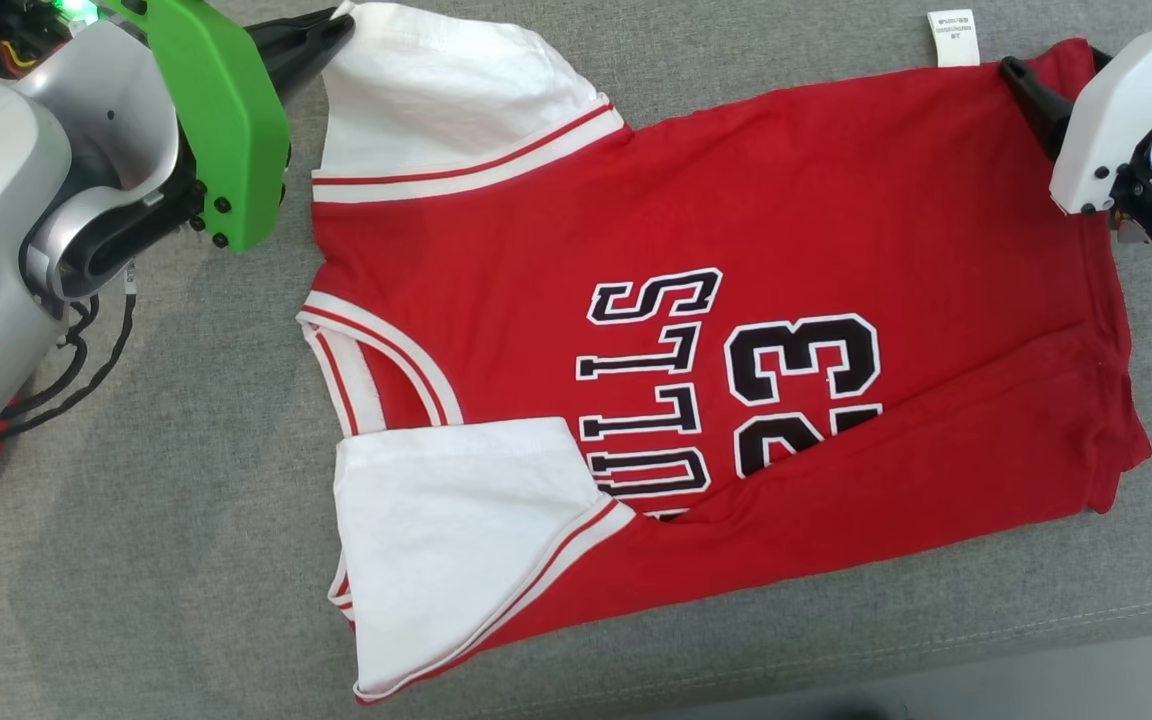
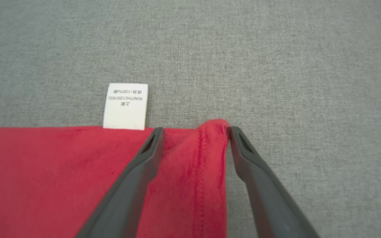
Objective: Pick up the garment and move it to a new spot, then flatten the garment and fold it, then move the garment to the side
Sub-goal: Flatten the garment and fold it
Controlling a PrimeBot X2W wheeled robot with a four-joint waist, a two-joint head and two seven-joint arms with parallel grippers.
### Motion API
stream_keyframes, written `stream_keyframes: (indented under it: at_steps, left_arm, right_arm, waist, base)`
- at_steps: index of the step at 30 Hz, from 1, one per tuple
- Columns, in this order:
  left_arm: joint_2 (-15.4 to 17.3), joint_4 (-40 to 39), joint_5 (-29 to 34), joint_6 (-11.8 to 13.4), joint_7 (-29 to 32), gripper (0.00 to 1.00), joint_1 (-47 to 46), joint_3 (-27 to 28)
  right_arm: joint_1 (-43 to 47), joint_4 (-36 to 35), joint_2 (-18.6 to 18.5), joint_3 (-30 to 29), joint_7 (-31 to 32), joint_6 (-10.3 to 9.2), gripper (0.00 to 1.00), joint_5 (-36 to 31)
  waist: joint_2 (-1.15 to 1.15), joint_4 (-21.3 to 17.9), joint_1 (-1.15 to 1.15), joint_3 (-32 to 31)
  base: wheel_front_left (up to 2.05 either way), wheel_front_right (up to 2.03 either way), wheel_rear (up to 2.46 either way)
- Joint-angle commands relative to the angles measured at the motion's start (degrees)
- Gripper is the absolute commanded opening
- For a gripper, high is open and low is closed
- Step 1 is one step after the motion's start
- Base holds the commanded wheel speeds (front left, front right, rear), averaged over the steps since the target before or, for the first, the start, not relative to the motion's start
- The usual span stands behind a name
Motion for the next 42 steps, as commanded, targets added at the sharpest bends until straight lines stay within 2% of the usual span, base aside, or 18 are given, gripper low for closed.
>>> stream_keyframes:
  at_steps: [1, 2, 4, 6, 7, 8, 9, 13, 18, 25, 30, 37, 42]
  left_arm:
    - [0.3, 0.0, -0.5, -0.1, -0.3, 0.00, -0.1, -0.1]
    - [0.3, 0.1, -0.6, -0.1, -0.3, 0.00, -0.2, -0.2]
    - [0.3, 0.2, -0.7, -0.1, -0.5, 0.00, -0.3, -0.4]
    - [0.4, 0.4, -0.8, -0.1, -0.5, 0.00, -0.4, -0.6]
    - [0.5, 0.5, -0.9, -0.1, -0.5, 0.00, -0.4, -0.7]
    - [0.6, 0.5, -1.0, -0.1, -0.5, 0.00, -0.5, -0.8]
    - [0.7, 0.6, -1.0, -0.1, -0.5, 0.00, -0.6, -1.0]
    - [1.0, 0.9, 0.0, -0.1, -1.7, 0.00, -1.3, -1.1]
    - [1.0, 1.9, 3.1, -0.1, -6.3, 0.00, -3.2, -0.7]
    - [-0.7, 4.4, 5.7, -0.1, -16.1, 0.00, -5.6, 1.4]
    - [-1.0, 3.5, 3.4, -0.1, -19.7, 0.00, -3.1, 1.0]
    - [1.6, -2.8, -0.6, 0.0, -23.7, 0.00, 4.2, 0.4]
    - [4.6, -8.5, -1.4, 2.0, -24.3, 0.00, 9.7, -0.8]
  right_arm:
    - [-0.6, 0.2, -0.1, 0.0, -0.1, -0.11, 1.00, -0.4]
    - [-0.8, 0.2, -0.1, 0.1, -0.3, -0.11, 0.96, -0.4]
    - [-1.0, 0.2, 0.0, 0.2, -0.5, -0.11, 0.80, -0.2]
    - [-1.2, 0.0, -0.1, 0.6, -0.5, -0.11, 0.45, -0.1]
    - [-1.2, -0.1, -0.1, 0.9, -0.3, -0.11, 0.37, -0.1]
    - [-1.3, -0.3, -0.2, 1.1, -0.2, -0.11, 0.24, 0.0]
    - [-1.3, -0.7, -0.3, 1.3, -0.3, -0.10, 0.00, 0.1]
    - [-1.8, -1.7, -1.0, 1.6, -1.7, -0.11, 0.00, -0.3]
    - [-3.3, -2.6, -1.4, 0.2, -5.9, -0.11, 0.00, -0.6]
    - [-3.8, -2.5, -1.8, -1.2, -15.1, -0.11, 0.00, -1.2]
    - [-0.5, -3.3, -2.6, -0.8, -21.5, -0.11, 0.00, -0.4]
    - [7.2, -5.0, -4.8, -1.4, -29.5, -0.11, 0.00, 1.4]
    - [12.4, -5.2, -5.4, -2.4, -32.5, -0.11, 0.00, 2.6]
  waist:
    - [0.00, 0.0, 0.00, 0.0]
    - [0.00, 0.0, 0.00, 0.0]
    - [0.00, 0.0, 0.00, 0.0]
    - [0.00, 0.0, 0.00, -0.1]
    - [0.00, -0.1, 0.00, -0.1]
    - [0.00, -0.1, 0.00, -0.1]
    - [0.00, -0.2, 0.00, -0.1]
    - [0.00, -0.2, 0.00, 0.0]
    - [0.00, -0.3, 0.00, 0.4]
    - [0.00, 0.3, 0.00, 0.4]
    - [0.00, 1.1, 0.00, -0.9]
    - [0.00, 2.7, 0.00, -4.0]
    - [0.00, 3.2, 0.00, -6.1]
  base:
    - [0.00, 0.00, 0.00]
    - [0.00, 0.00, 0.00]
    - [0.00, 0.00, 0.00]
    - [0.00, 0.00, 0.00]
    - [0.00, 0.00, 0.00]
    - [0.00, 0.00, 0.00]
    - [0.00, 0.00, 0.00]
    - [0.00, 0.00, 0.00]
    - [0.00, 0.00, 0.00]
    - [0.00, 0.00, 0.00]
    - [0.00, 0.00, 0.00]
    - [0.00, 0.00, 0.00]
    - [0.00, 0.00, 0.00]
